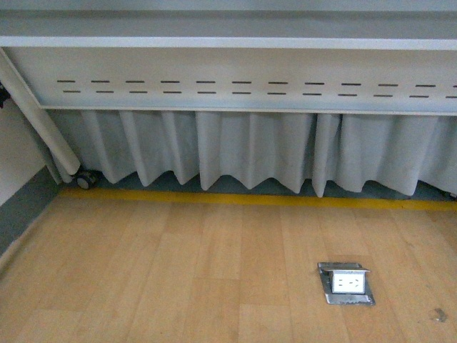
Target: Open oven
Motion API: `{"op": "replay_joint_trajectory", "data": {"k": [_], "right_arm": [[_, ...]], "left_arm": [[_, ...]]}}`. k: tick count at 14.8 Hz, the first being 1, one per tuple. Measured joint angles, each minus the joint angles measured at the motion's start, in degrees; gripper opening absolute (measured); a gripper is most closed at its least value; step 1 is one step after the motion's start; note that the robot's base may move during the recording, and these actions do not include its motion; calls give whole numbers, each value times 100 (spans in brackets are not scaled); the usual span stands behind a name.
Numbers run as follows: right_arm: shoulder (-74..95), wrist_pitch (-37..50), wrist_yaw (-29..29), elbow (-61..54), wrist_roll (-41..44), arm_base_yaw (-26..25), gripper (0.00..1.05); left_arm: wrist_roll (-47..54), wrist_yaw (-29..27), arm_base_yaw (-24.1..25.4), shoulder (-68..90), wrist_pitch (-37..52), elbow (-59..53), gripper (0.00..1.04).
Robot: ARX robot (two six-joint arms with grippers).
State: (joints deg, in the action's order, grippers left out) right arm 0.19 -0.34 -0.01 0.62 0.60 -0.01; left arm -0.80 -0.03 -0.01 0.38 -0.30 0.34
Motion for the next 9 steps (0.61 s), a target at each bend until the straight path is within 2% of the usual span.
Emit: {"op": "replay_joint_trajectory", "data": {"k": [9], "right_arm": [[0, 7, 0, 0, 0, 0, 98]], "left_arm": [[2, 0, 0, 0, 7, 0, 98]]}}
